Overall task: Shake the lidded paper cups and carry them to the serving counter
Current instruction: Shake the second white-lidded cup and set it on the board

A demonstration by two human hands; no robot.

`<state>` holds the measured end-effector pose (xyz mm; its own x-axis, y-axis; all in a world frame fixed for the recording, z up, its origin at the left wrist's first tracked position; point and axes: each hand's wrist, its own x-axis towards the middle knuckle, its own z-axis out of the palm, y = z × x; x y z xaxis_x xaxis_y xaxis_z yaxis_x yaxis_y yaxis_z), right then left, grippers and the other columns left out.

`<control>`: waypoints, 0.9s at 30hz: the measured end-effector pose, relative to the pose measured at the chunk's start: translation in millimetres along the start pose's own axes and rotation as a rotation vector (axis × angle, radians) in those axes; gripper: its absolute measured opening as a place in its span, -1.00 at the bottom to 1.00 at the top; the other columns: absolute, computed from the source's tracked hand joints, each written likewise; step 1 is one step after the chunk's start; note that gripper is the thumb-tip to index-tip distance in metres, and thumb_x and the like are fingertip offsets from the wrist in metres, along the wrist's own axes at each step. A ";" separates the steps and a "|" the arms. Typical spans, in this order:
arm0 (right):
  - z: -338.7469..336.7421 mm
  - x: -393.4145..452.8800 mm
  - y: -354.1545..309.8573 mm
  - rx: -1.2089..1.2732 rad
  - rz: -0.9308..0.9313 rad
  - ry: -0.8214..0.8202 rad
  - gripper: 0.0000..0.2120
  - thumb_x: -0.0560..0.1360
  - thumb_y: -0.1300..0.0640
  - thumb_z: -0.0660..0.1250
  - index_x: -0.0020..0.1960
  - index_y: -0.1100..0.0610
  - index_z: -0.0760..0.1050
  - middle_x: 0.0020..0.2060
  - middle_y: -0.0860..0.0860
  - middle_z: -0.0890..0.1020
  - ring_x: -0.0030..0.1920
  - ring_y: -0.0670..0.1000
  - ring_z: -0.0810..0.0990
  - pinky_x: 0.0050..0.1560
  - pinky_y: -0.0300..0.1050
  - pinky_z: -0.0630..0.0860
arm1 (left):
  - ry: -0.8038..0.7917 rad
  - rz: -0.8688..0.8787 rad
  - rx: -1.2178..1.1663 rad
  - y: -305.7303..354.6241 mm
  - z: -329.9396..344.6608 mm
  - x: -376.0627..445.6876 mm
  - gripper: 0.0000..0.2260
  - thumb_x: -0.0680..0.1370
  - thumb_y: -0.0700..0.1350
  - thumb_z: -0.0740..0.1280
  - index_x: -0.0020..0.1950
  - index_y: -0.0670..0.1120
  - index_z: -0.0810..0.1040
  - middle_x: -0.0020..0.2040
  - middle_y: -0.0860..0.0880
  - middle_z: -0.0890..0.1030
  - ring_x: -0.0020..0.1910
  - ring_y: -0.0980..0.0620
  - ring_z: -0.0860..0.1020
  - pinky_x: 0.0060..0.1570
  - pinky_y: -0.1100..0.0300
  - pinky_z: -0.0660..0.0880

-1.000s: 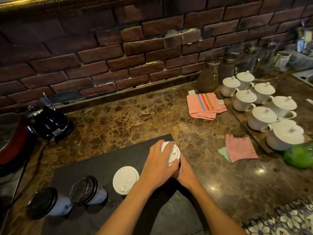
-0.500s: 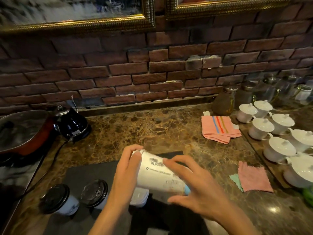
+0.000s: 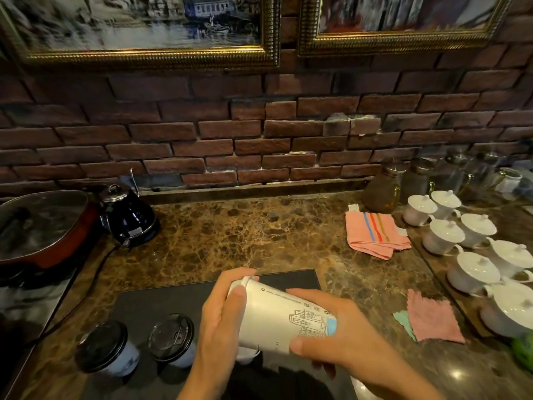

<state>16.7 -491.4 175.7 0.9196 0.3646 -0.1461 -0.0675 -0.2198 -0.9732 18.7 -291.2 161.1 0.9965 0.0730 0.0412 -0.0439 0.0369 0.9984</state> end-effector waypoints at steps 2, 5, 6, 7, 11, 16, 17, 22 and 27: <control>4.4 1.0 -7.1 -0.047 0.024 0.090 -0.37 0.27 0.14 0.64 0.27 -0.16 0.52 0.08 -0.12 0.68 -0.04 -0.21 0.67 -0.16 -0.35 0.53 | 0.021 -0.017 -0.024 1.9 0.6 8.3 -0.64 0.48 0.21 0.23 0.10 0.04 0.62 0.00 -0.07 0.68 -0.08 -0.13 0.67 -0.20 -0.05 0.60; 10.1 -2.4 -14.8 -0.670 -0.112 0.140 -0.22 0.27 -0.30 0.41 0.41 -0.40 0.14 0.25 -0.31 0.40 0.17 -0.23 0.52 0.07 -0.22 0.51 | 0.058 -0.102 -0.051 1.9 1.9 21.4 -0.68 0.51 0.14 0.25 0.08 0.00 0.65 0.01 -0.12 0.68 0.00 -0.22 0.65 -0.07 -0.24 0.58; 11.6 -3.1 -14.3 -0.882 -0.170 0.109 -0.20 0.28 -0.36 0.27 0.42 -0.42 -0.04 0.30 -0.29 0.31 0.19 -0.16 0.50 0.07 -0.15 0.52 | 0.066 -0.144 -0.056 2.2 3.1 25.1 -0.74 0.56 0.08 0.26 0.04 -0.01 0.67 -0.01 -0.11 0.69 -0.02 -0.19 0.65 -0.09 -0.20 0.57; 11.5 -3.0 -13.1 -0.991 -0.225 0.100 -0.19 0.29 -0.39 0.19 0.42 -0.40 -0.15 0.32 -0.25 0.28 0.19 -0.09 0.51 0.04 -0.09 0.53 | 0.072 -0.178 -0.063 3.2 4.8 27.8 -0.77 0.61 0.01 0.25 0.00 -0.02 0.68 -0.05 -0.08 0.69 -0.07 -0.12 0.66 -0.13 -0.11 0.57; -8.7 -1.1 -6.4 -0.888 -0.320 0.152 -0.19 0.31 -0.39 0.28 0.48 -0.34 0.04 0.24 -0.24 0.41 0.17 -0.15 0.53 0.03 -0.13 0.54 | 0.038 -0.139 -0.033 16.4 21.5 24.9 -0.75 0.65 -0.09 0.20 -0.04 -0.03 0.67 -0.14 -0.02 0.67 -0.23 0.09 0.64 -0.25 0.07 0.52; -47.7 5.3 -7.6 -0.158 -0.085 0.067 -0.44 0.25 0.00 0.63 0.23 -0.10 0.60 -0.01 -0.09 0.70 -0.04 -0.16 0.67 -0.12 -0.25 0.59 | 0.096 -0.025 -0.043 18.8 53.8 15.3 -0.77 0.67 -0.20 0.14 0.06 -0.20 0.59 -0.15 -0.21 0.60 -0.29 0.06 0.61 -0.40 0.20 0.51; -52.6 5.7 -9.8 -0.066 -0.066 0.036 -0.54 0.29 0.13 0.63 0.16 -0.05 0.63 -0.05 -0.01 0.71 -0.13 -0.14 0.67 -0.23 -0.29 0.56 | 0.105 0.001 -0.044 18.4 60.0 14.5 -0.79 0.67 -0.21 0.15 0.07 -0.24 0.57 -0.15 -0.23 0.59 -0.29 0.05 0.62 -0.42 0.22 0.51; -66.8 5.7 -5.6 -0.009 0.002 0.055 -0.56 0.35 0.01 0.53 0.20 -0.06 0.57 0.01 -0.07 0.64 -0.17 -0.20 0.64 -0.37 -0.34 0.50 | 0.155 0.118 -0.040 10.4 78.9 16.0 -0.72 0.59 -0.06 0.16 0.10 -0.18 0.57 -0.08 -0.20 0.61 -0.22 0.00 0.62 -0.36 0.16 0.52; -65.1 9.4 10.3 -0.605 -0.626 0.396 -0.76 0.52 -0.03 0.27 0.05 0.11 0.55 -0.02 -0.06 0.54 -0.05 -0.12 0.55 -0.15 -0.25 0.50 | 0.180 -0.385 -0.274 8.8 93.6 28.1 -0.90 0.47 -0.04 0.38 -0.19 0.00 0.67 -0.24 -0.16 0.61 -0.28 -0.13 0.63 -0.33 0.09 0.46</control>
<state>49.8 -549.1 175.8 0.7930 0.2660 0.5481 0.5900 -0.5596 -0.5820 53.0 -382.0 174.9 0.9169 0.1725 -0.3599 0.2834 0.3537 0.8914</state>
